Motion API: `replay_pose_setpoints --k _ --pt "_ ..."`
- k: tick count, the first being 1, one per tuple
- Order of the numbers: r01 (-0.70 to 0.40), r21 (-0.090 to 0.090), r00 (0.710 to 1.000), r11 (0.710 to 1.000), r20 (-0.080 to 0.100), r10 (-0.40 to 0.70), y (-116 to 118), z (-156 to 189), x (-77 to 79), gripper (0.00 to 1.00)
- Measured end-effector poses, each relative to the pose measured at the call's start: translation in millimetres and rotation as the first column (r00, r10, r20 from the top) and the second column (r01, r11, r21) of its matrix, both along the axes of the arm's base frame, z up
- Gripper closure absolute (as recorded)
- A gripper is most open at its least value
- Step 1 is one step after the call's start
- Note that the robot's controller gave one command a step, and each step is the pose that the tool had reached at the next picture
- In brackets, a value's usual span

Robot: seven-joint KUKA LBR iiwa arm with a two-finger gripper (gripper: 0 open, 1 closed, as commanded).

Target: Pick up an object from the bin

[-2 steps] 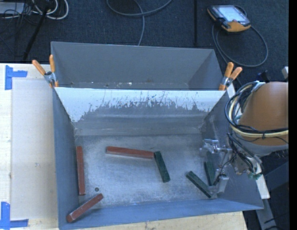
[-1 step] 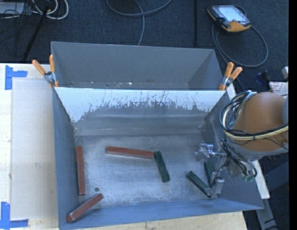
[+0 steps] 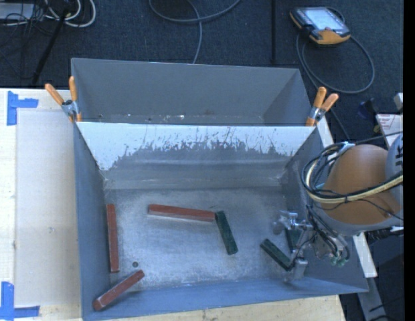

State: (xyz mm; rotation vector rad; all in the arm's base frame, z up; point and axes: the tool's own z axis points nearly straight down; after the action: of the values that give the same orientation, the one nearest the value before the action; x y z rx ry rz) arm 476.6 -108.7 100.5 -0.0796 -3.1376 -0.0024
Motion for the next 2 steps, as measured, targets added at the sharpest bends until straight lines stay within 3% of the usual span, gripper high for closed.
replay_pose_setpoints --k 1,2 --pt "-0.021 -0.001 1.000 1.000 0.002 0.021 -6.8 -31.4 -4.8 1.00" --pt "-0.022 -0.001 1.000 1.000 0.002 0.022 -6.8 -31.4 -4.8 1.00"
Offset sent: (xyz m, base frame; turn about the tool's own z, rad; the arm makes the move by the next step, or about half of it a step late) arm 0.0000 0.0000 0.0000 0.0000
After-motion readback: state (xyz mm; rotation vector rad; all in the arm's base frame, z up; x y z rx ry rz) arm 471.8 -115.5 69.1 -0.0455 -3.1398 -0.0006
